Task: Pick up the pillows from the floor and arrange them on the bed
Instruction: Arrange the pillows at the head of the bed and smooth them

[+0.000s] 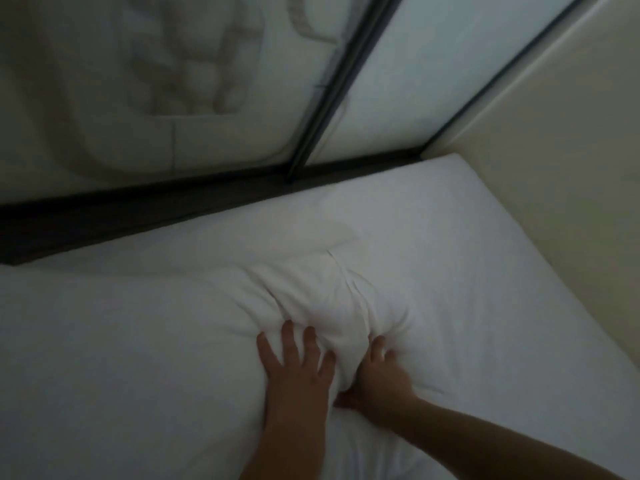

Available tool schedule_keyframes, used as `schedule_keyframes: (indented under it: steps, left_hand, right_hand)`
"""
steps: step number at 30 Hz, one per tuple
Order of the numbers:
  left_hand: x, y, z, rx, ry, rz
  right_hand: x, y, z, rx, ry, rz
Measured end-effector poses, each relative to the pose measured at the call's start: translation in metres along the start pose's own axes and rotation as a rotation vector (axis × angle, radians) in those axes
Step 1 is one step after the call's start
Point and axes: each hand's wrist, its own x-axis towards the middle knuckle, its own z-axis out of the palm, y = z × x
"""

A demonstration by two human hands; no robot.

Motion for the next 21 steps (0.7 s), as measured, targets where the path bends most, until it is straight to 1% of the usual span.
schedule_keyframes:
  steps: [3, 5, 7, 10, 12, 14, 15, 16, 17, 19, 21]
  left_hand:
    - [-0.003, 0.010, -0.004, 0.069, 0.019, -0.048]
    - [-0.013, 0.011, -0.006, 0.070, 0.056, -0.068]
    - [-0.024, 0.010, -0.012, 0.049, 0.060, -0.071]
    - [-0.044, -0.005, -0.020, 0.067, 0.063, -0.117]
    - [-0.054, -0.016, -0.018, 0.080, 0.090, -0.229]
    - [-0.062, -0.023, -0.017, 0.123, 0.090, -0.363]
    - [-0.064, -0.026, -0.019, 0.140, 0.074, -0.426]
    - [-0.066, -0.031, -0.022, 0.136, 0.056, -0.485]
    - [-0.068, -0.036, -0.025, 0.112, 0.047, -0.536]
    - [-0.073, -0.048, -0.030, 0.035, 0.051, -0.602]
    - [-0.079, -0.054, -0.032, -0.023, 0.068, -0.606]
  right_hand:
    - [0.000, 0.003, 0.004, -0.033, 0.068, -0.067]
    - [-0.007, 0.007, 0.007, -0.002, 0.135, -0.082]
    - [-0.018, 0.015, 0.004, 0.038, 0.187, -0.110]
    - [-0.033, 0.031, -0.010, 0.149, 0.247, -0.197]
    - [-0.040, 0.044, -0.024, 0.207, 0.377, -0.264]
    - [-0.038, 0.056, -0.041, 0.160, 0.545, -0.334]
    - [-0.031, 0.059, -0.053, 0.121, 0.588, -0.382]
    - [-0.020, 0.061, -0.068, 0.089, 0.579, -0.447]
    - [-0.006, 0.059, -0.084, 0.059, 0.527, -0.514]
    - [0.020, 0.048, -0.112, -0.020, 0.368, -0.602]
    - [0.038, 0.030, -0.120, -0.084, 0.225, -0.632]
